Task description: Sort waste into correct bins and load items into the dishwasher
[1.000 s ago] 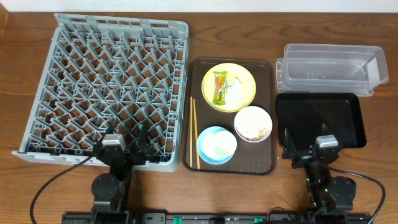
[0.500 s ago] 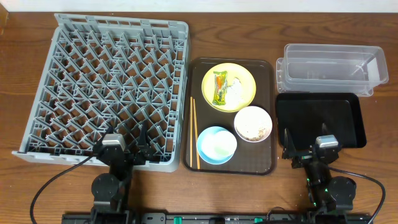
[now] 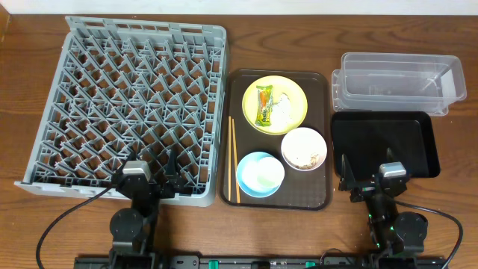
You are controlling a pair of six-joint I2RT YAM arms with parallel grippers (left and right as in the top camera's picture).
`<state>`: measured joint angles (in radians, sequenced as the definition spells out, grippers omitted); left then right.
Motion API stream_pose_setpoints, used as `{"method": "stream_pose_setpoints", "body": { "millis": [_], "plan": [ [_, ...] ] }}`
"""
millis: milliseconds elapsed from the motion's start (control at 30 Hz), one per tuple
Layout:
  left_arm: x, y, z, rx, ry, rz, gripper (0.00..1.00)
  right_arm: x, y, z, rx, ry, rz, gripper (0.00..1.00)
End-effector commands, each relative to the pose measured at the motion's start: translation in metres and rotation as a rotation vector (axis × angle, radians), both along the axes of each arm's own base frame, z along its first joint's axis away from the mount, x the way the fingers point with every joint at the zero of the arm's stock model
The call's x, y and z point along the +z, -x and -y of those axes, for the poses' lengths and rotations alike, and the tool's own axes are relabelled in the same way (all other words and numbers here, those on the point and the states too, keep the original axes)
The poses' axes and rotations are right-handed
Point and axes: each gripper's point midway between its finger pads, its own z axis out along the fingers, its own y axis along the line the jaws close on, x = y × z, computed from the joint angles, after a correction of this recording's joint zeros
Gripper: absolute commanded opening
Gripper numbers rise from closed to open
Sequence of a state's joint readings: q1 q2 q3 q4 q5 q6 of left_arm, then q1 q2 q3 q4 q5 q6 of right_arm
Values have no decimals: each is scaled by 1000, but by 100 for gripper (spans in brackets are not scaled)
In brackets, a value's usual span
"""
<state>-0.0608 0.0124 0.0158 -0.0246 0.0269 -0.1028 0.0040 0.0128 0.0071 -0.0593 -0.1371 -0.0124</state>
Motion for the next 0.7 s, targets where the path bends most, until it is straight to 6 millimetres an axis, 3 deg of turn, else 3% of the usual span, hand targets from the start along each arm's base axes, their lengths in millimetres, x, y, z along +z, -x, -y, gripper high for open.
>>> {"method": "stream_pose_setpoints", "body": {
  "millis": [0,233,400,667],
  "plan": [
    [-17,1,-1,9,-5,-57,96,-2,0,-3,11,0,-9,99],
    [-6,7,-2,13,20,-100,96,6,1,-2,4,-71,-34,99],
    [15,15,-2,15,14,-186,96,22,-2,-3,0,-84,-129,99],
    [35,18,-2,18,-3,-433,96,58,-29,-12,43,-93,-371,99]
  ]
}}
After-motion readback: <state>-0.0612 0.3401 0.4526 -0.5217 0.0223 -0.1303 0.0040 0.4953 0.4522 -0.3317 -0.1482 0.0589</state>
